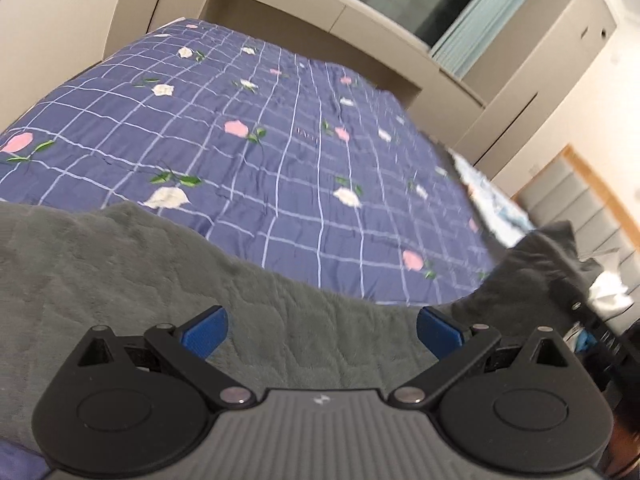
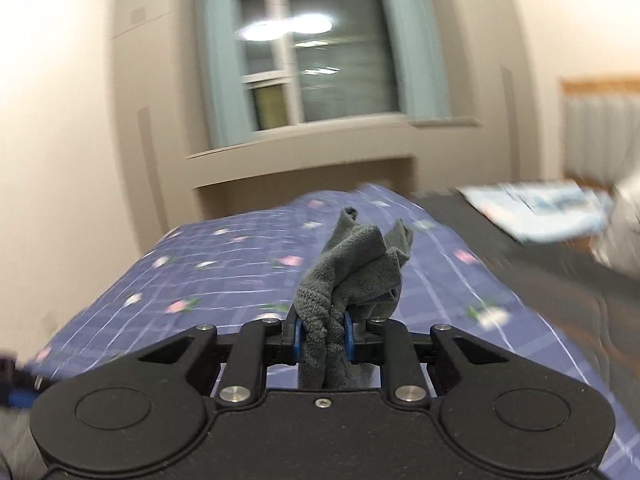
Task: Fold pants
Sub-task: 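Grasp the bunched grey cuff fabric with the right gripper and lift it, then lower the cuff fabric onto the pants and open the right gripper, then grasp the bunched cuff fabric with the left gripper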
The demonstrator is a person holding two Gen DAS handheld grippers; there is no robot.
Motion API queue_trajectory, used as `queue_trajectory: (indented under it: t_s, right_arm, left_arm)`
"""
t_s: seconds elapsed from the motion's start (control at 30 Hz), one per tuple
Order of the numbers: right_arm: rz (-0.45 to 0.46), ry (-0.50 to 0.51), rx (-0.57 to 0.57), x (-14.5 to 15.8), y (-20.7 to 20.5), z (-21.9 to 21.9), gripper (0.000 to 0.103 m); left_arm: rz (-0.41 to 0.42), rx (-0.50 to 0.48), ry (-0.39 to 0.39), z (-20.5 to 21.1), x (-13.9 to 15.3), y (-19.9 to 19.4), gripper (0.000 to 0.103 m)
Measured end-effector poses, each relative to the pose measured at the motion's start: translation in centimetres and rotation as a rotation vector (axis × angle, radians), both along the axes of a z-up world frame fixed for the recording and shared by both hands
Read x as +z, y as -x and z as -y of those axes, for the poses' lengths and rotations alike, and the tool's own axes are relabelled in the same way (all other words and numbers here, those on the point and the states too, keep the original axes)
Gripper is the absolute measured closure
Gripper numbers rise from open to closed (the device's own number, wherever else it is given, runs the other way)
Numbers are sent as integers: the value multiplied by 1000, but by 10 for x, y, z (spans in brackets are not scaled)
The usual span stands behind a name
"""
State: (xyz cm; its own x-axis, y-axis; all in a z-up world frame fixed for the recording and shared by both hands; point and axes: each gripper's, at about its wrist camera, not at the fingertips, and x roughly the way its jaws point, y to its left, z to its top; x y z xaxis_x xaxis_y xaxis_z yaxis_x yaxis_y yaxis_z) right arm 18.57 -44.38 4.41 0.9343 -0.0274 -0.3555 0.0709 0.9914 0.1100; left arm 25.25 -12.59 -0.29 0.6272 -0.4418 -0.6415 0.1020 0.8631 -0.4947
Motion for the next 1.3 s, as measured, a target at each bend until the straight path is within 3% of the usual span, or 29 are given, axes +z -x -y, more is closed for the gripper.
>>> queue_trajectory:
  t_s: [0.2,0.4,0.57,0.7,0.77,0.97,1.1,1.3]
  right_arm:
    - [-40,217,172,-1,8,-95,82]
    - [-124,399,300,-46,22,-174,82]
    - [-224,479,368,-92,27,-206,82]
    - [-267,461,387,-112,30,-211,68]
    - [-265,408,421,-111,38,-208,47]
    - [-237,298,444,-99,60,-197,24]
    - [-183,237,367,-83,78,-172,13]
    - [-119,273,150,-70,66,-128,1]
  left_arm:
    - [0,50,56,-39,2,9,1]
    - [-40,85,55,-68,-13,15,1]
    - [-93,83,71,-77,-31,18,1]
    - [-129,54,103,-74,-44,19,1]
    - [-157,39,138,-70,-50,17,1]
    - [-242,-3,208,-51,-70,13,1]
    - [-277,-2,206,-38,-78,4,1]
    - [-298,-8,213,-22,-82,-2,1]
